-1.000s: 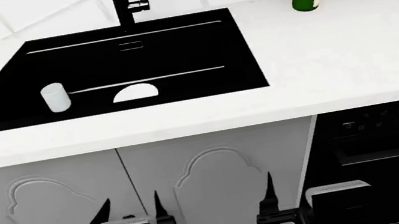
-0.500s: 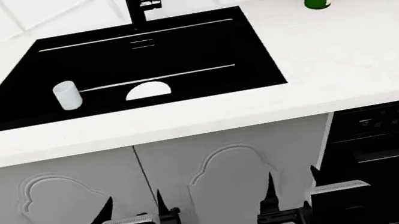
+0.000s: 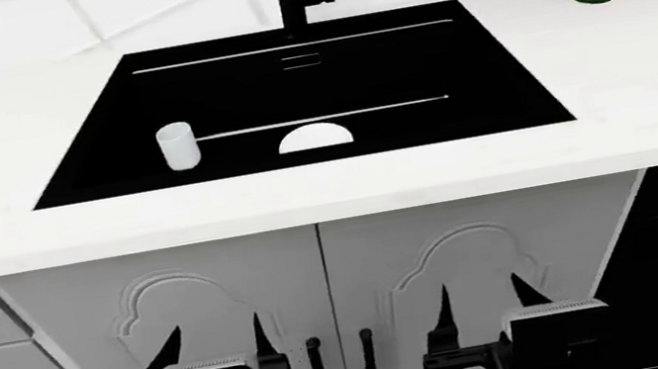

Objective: Pick the cup and bowl from the sink and place them on the counter for drying.

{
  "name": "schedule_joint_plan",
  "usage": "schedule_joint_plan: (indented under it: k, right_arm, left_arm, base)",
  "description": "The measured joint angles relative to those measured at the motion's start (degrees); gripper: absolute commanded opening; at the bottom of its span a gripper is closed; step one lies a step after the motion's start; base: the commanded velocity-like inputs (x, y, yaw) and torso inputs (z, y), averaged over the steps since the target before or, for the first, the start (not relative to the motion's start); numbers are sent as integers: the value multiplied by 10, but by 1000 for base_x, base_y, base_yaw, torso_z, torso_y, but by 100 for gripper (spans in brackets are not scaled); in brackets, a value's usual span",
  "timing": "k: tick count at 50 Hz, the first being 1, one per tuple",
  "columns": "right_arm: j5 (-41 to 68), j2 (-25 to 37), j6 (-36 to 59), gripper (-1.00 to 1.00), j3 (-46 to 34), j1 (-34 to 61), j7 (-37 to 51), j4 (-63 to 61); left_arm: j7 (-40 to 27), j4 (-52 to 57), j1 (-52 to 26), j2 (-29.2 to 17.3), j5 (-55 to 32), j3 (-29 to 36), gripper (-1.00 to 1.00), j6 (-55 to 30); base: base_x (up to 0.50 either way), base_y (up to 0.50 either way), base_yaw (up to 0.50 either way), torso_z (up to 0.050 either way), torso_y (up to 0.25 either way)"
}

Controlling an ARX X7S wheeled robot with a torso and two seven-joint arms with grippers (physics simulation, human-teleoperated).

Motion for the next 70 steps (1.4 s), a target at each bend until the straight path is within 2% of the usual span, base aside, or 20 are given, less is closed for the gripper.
schedule_joint_plan:
  k: [32,70]
  right_arm:
    - [16,17,0,100,-16,1,29,1]
    - [33,32,-3,100,-33,5,46,4]
  left_arm:
    - [-24,-2,-7,-14,-16,22,100,-3]
    - [-28,-3,-2,-31,-37,43,100,31]
  base:
    - [0,47,0,1,0]
    - [0,0,0,50,0]
